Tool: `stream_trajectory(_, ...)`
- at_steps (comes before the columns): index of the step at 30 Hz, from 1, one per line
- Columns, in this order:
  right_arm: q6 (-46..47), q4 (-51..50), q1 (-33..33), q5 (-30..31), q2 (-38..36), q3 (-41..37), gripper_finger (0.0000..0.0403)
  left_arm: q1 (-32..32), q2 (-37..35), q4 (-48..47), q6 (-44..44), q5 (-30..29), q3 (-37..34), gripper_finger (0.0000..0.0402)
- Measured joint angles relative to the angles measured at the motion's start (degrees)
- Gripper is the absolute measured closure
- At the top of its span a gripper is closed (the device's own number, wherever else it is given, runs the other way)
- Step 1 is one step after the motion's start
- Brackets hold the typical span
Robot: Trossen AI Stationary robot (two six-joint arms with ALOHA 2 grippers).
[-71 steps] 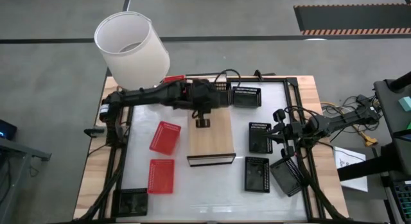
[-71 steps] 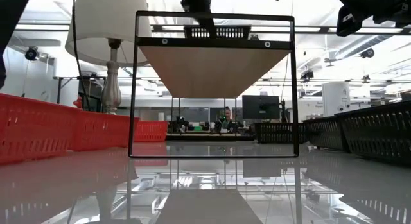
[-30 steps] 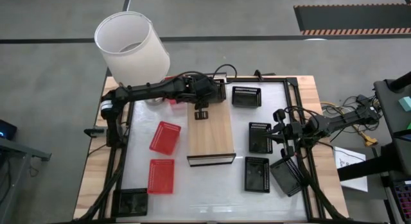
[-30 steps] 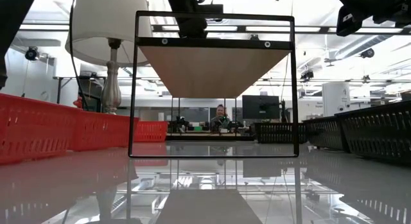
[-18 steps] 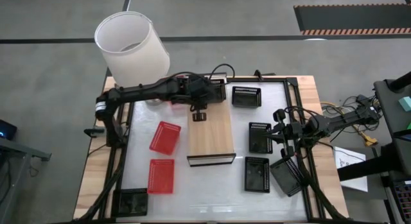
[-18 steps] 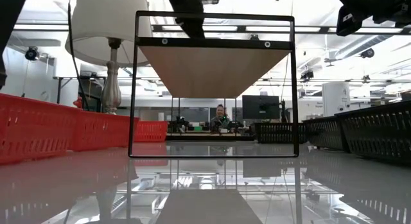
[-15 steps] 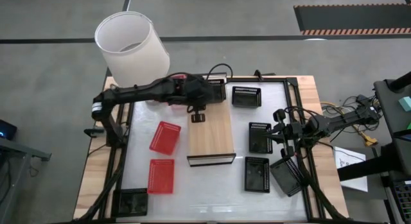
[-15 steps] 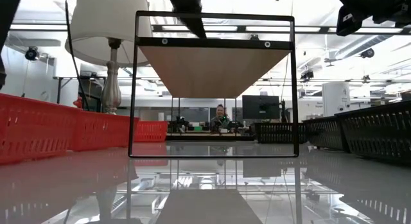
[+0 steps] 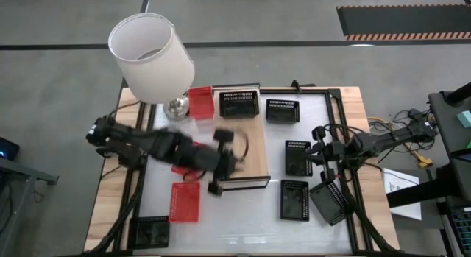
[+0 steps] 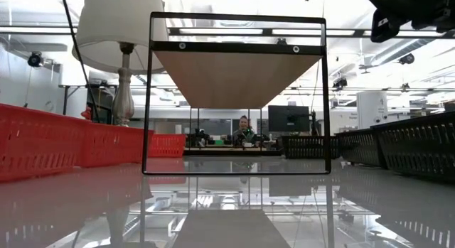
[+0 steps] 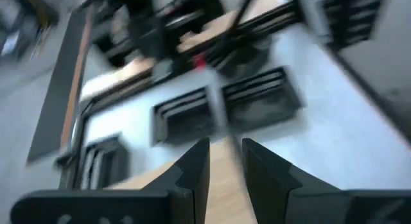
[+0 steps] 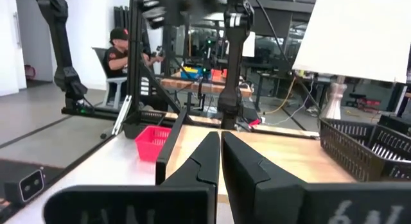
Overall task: Stack baskets on shelf by color
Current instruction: Stack the black bin on the black bin on the shelf
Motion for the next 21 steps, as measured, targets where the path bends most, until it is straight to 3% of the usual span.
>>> stream_trajectory(8,0.9,0.6,0.0,2.6,4.8,0.0,0.0394,-7.2,-2.3,21.6,9.3,-1.1,-18.8,0.0326)
stream_trajectory(16,2.4,0.8,0.0,17.1,6.0,0.0,0.0394,-4.2,-10.0,34.6,16.3,-1.9,-32.4,0.0326)
stream_trajectory(21,4.8,0.8,0.0,22.5,5.9,1.1,0.0393,-1.8,-15.7,40.1,16.2,-2.3,-39.5,0.0326)
